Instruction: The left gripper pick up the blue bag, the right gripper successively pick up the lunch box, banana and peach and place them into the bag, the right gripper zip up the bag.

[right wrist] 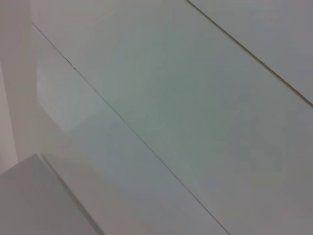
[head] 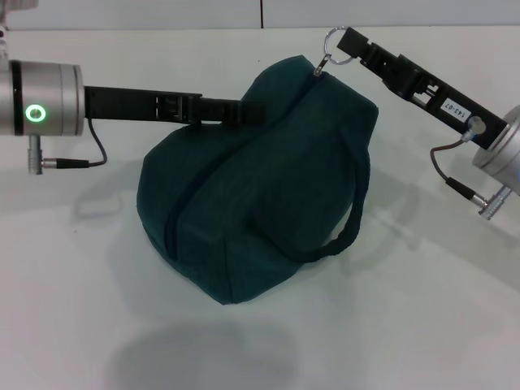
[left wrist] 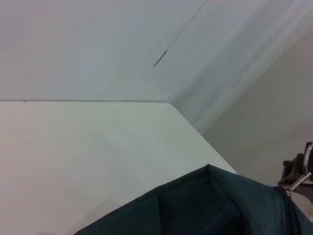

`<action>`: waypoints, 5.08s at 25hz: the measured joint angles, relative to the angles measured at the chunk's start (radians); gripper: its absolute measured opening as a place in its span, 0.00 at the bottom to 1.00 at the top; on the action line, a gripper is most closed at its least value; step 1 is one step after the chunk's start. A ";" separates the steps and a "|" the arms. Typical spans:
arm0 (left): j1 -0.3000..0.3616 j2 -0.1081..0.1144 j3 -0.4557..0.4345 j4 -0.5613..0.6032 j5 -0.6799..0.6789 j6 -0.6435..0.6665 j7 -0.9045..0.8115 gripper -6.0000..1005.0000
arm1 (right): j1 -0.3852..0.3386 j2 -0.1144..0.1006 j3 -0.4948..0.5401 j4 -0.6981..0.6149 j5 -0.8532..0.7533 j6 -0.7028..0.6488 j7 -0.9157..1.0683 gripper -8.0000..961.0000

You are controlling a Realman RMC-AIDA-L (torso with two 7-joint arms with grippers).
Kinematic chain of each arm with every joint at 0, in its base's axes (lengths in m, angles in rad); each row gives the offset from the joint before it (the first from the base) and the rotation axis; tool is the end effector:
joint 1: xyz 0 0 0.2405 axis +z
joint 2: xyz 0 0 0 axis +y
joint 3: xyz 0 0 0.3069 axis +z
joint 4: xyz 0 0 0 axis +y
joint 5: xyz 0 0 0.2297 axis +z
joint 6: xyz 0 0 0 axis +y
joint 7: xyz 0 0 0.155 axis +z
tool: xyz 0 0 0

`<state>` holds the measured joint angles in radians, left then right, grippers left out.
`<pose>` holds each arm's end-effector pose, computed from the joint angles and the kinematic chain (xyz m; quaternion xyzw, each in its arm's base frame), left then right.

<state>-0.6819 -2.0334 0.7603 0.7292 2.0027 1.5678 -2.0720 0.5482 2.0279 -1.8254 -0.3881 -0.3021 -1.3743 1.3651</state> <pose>-0.2454 0.4238 -0.0111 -0.8772 -0.4169 -0.2348 0.0390 0.2273 0.3893 -0.0688 -0.7564 0.3500 0.5457 0.0869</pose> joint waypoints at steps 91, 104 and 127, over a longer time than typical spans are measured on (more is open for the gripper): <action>0.004 -0.014 0.012 -0.010 -0.216 0.331 0.099 0.12 | -0.038 -0.003 -0.008 0.156 0.110 0.033 0.168 0.12; -0.002 -0.016 0.011 -0.010 -0.209 0.203 0.099 0.15 | -0.031 -0.006 -0.009 0.150 0.106 -0.014 0.148 0.12; -0.030 -0.046 0.007 -0.053 -0.166 -0.129 0.148 0.19 | -0.129 -0.031 0.103 0.206 0.106 -0.124 0.127 0.87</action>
<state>-0.7116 -2.0793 0.7675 0.6766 1.8364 1.4386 -1.9243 0.4188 1.9966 -1.7222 -0.1819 -0.1958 -1.4986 1.4926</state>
